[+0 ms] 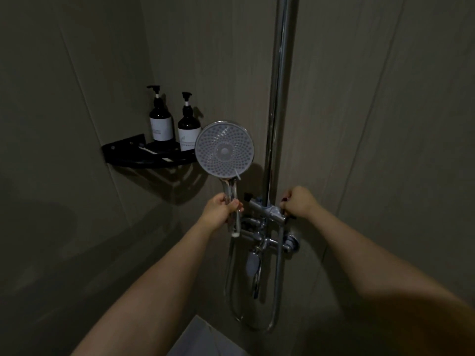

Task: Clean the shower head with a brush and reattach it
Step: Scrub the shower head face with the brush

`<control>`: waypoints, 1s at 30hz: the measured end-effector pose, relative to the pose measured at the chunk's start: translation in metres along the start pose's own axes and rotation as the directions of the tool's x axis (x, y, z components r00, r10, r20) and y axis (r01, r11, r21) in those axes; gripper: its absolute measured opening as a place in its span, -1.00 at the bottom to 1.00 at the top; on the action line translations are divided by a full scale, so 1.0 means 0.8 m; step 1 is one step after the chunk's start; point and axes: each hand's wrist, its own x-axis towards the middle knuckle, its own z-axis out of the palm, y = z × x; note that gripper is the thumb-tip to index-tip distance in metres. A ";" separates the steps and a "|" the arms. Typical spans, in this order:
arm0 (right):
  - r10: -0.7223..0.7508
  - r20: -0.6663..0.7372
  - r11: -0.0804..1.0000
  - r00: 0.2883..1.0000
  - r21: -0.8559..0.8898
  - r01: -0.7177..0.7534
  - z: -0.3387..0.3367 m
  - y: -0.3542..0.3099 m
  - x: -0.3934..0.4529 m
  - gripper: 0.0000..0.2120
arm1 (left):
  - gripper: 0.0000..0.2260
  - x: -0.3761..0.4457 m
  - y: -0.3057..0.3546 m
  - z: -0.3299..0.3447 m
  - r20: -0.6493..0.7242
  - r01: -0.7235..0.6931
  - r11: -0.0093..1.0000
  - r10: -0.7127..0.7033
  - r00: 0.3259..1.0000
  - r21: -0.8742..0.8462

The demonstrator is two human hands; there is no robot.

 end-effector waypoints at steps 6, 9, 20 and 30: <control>0.010 -0.090 0.999 0.996 0.036 -0.007 0.009 0.006 -0.003 -0.83 | -0.82 0.013 -0.003 0.018 -0.019 0.047 0.997 -0.048 0.999 -0.056; 0.013 -0.083 1.000 0.996 -0.002 -0.013 0.007 0.005 0.000 -0.84 | -0.83 0.024 -0.007 0.031 -0.001 0.075 0.995 -0.075 0.997 -0.071; 0.079 -0.056 0.997 0.995 0.012 -0.078 0.004 0.015 0.012 -0.83 | -0.86 0.042 -0.031 0.063 0.097 0.198 0.961 -0.182 0.979 -0.194; 0.051 -0.061 0.992 0.997 -0.116 -0.058 0.014 0.011 0.019 -0.79 | -0.82 0.017 -0.034 0.060 0.043 0.179 0.971 -0.174 0.984 -0.161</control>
